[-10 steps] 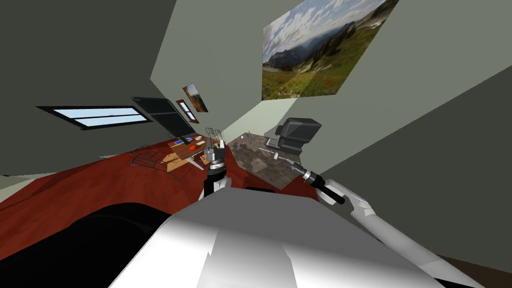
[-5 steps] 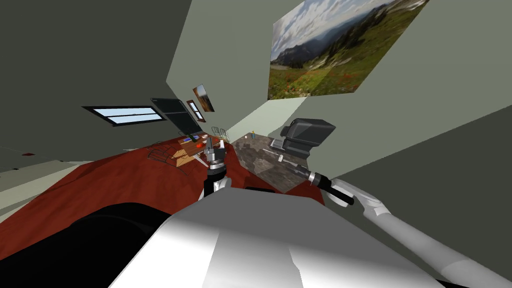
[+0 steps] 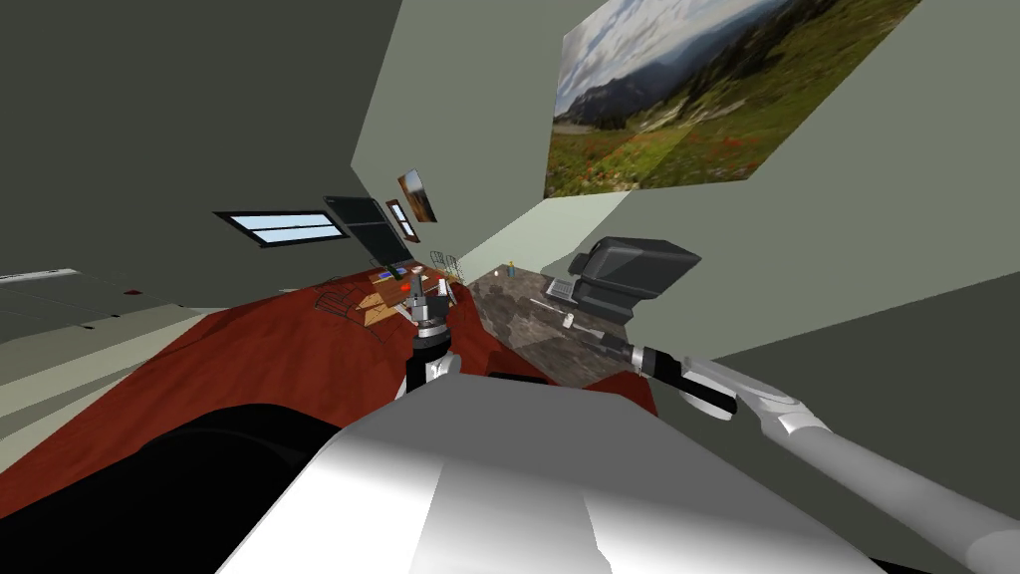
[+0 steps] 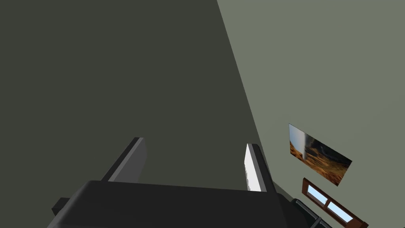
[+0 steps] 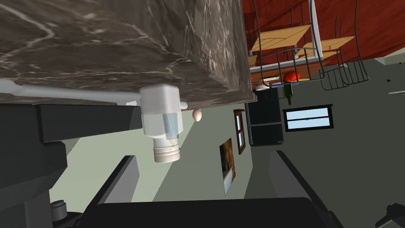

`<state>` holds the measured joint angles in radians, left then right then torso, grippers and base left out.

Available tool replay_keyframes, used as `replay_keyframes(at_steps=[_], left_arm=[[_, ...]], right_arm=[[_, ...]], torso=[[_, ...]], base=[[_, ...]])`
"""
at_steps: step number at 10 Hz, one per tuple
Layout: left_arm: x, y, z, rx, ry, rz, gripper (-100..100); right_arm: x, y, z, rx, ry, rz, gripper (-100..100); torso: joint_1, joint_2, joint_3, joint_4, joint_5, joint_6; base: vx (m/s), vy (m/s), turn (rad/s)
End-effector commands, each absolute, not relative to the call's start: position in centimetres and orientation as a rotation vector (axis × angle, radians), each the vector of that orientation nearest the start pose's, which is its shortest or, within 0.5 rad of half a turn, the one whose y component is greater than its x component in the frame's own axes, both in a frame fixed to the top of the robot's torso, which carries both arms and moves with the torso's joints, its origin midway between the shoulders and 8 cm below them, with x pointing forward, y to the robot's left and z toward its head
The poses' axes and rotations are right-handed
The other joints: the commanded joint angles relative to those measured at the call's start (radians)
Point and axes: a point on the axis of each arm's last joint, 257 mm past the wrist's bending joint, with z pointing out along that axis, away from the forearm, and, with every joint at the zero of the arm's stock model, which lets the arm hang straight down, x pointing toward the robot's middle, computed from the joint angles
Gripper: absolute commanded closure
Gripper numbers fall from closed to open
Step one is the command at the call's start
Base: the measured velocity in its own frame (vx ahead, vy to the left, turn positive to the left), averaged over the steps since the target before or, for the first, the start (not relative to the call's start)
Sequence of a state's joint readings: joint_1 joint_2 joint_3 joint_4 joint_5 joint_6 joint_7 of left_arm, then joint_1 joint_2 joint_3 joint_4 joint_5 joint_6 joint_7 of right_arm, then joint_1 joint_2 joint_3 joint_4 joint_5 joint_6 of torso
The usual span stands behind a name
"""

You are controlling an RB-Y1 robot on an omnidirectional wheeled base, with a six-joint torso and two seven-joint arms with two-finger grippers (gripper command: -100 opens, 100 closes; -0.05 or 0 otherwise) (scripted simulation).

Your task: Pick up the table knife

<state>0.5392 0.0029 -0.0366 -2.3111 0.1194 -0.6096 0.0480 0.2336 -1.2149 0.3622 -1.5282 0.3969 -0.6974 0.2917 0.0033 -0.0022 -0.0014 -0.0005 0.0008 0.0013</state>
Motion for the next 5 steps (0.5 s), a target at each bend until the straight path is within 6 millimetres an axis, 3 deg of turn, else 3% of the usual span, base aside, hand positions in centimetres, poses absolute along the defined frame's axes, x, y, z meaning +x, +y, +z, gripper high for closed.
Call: replay_keyframes(at_steps=[1, 4, 5], left_arm=[[31.5, 28.4, 4.5, -0.667, 0.448, -1.461, 0], [31.5, 28.4, 4.5, -0.667, 0.448, -1.462, 0], [31.5, 28.4, 4.5, -0.667, 0.448, -1.461, 0]], right_arm=[[34.8, -35.5, -29.6, -0.773, 1.985, 0.511, -100], [34.0, -38.2, -30.2, -0.827, 2.041, 0.455, -100], [33.1, -40.3, -30.9, -0.862, 2.091, 0.415, -100]], torso=[[0.0, 0.0, 0.0, 0.0, 0.0, 0.0], [0.001, -0.001, 0.0, 0.0, 0.0, 0.0], [0.001, 0.0, 0.0, 0.0, 0.0, 0.0]], base=[[0.043, 0.037, 0.136], [0.046, 0.038, 0.092], [0.05, 0.047, 0.11]])
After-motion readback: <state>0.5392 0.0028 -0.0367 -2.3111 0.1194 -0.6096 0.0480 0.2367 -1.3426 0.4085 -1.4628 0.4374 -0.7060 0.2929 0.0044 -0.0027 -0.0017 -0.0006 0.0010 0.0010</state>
